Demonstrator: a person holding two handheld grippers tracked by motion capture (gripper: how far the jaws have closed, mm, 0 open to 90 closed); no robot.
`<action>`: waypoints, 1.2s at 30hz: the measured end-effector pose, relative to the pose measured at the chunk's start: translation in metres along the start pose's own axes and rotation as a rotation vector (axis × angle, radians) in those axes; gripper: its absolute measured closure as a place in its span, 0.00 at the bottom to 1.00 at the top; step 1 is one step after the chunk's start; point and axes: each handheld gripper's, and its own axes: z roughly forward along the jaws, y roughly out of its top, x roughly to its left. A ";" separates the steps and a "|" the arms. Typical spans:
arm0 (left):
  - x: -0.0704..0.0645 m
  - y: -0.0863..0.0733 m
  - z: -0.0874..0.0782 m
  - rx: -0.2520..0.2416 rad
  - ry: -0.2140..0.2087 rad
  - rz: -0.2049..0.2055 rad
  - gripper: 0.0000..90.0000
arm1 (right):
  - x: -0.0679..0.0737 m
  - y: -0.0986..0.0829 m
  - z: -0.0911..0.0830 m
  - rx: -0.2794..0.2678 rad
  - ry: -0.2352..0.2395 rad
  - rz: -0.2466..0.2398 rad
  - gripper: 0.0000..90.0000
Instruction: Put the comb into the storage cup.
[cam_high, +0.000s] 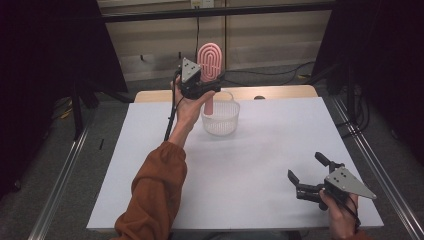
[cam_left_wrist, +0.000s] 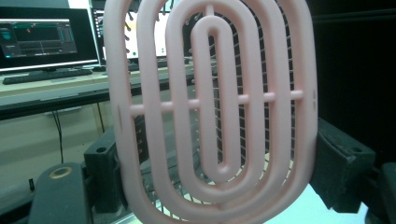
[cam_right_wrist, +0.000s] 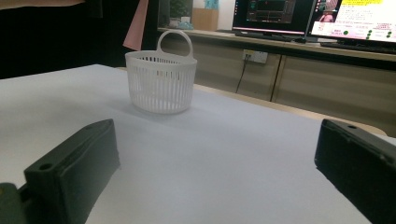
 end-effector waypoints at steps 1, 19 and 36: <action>-0.001 -0.001 0.001 -0.003 0.001 -0.007 0.23 | 0.000 0.000 0.000 0.000 -0.001 0.000 0.00; -0.003 -0.022 0.014 0.032 -0.003 -0.013 0.23 | 0.000 0.000 -0.002 0.002 0.001 0.001 0.00; -0.001 -0.041 0.005 0.076 0.009 -0.015 0.22 | 0.000 0.000 -0.001 0.005 -0.004 -0.005 0.00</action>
